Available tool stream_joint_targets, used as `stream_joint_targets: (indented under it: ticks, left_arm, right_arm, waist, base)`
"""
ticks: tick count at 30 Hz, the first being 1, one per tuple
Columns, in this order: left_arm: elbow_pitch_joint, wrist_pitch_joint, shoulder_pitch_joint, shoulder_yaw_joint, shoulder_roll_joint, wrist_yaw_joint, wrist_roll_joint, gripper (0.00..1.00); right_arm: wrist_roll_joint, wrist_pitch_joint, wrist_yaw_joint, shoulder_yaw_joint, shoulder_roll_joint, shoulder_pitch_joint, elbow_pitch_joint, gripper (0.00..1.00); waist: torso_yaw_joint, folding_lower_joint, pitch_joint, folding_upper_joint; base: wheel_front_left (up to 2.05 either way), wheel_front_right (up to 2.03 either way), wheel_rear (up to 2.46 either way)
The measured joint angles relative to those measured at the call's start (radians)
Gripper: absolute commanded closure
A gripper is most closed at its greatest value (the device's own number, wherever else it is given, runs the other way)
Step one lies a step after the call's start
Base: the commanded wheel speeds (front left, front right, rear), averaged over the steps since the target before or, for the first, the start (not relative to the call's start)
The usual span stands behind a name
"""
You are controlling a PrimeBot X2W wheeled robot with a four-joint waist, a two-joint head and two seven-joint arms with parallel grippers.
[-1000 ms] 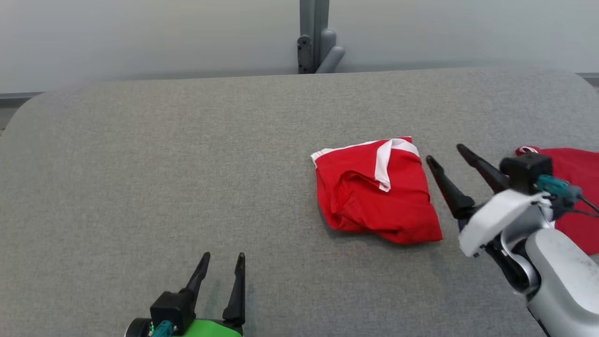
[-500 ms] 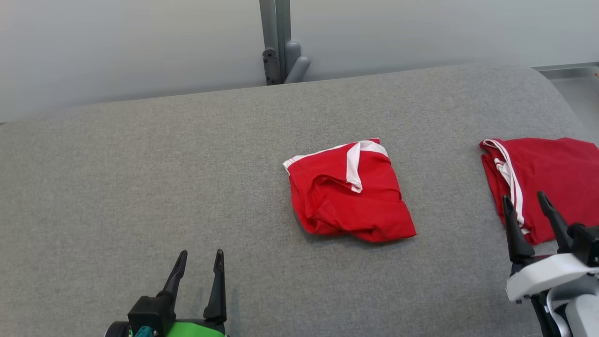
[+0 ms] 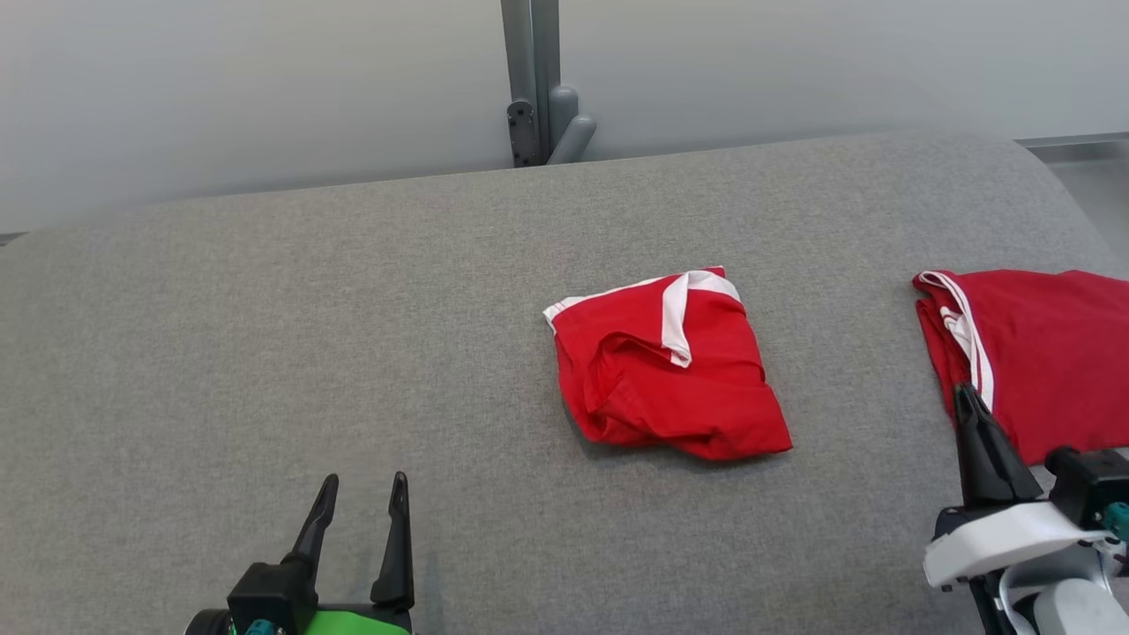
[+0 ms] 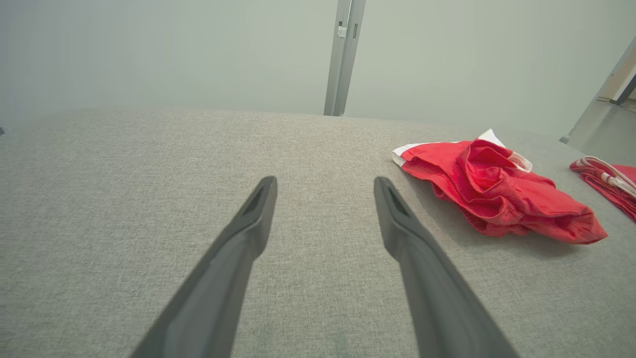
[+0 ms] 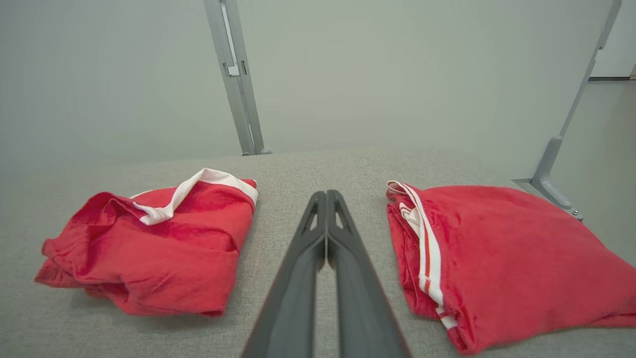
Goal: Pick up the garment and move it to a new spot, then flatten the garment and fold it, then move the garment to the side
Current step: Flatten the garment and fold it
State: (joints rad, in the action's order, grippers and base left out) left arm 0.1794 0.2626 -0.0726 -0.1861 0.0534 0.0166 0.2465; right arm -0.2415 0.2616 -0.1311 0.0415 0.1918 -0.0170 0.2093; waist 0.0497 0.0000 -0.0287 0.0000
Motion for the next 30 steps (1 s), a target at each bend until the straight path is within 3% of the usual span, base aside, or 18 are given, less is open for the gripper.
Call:
stream_joint_targets:
  ticks: [5,14,30]
  left_arm:
    - [-0.01,0.0,0.001,0.003,-0.002,0.002,-0.003,0.0]
    - [-0.02,0.0,0.041,-0.036,-0.003,-0.009,0.008,0.0]
    - [-0.029,0.0,0.096,-0.071,-0.003,-0.037,0.025,0.0]
  right_arm:
    - [0.004,0.0,0.0,-0.07,-0.002,-0.073,0.026,1.0]
    - [0.01,0.001,0.0,-0.193,-0.022,-0.263,0.2,1.0]
    - [-0.012,0.001,0.0,-0.271,-0.034,-0.405,0.439,1.0]
  waist:
    - [-0.019,0.0,-0.018,0.0]
    - [-0.068,0.0,-0.094,0.0]
    - [-0.187,0.0,-0.191,0.0]
  base:
    - [0.0,0.0,0.0]
    - [0.0,0.0,0.0]
    - [0.0,0.0,0.0]
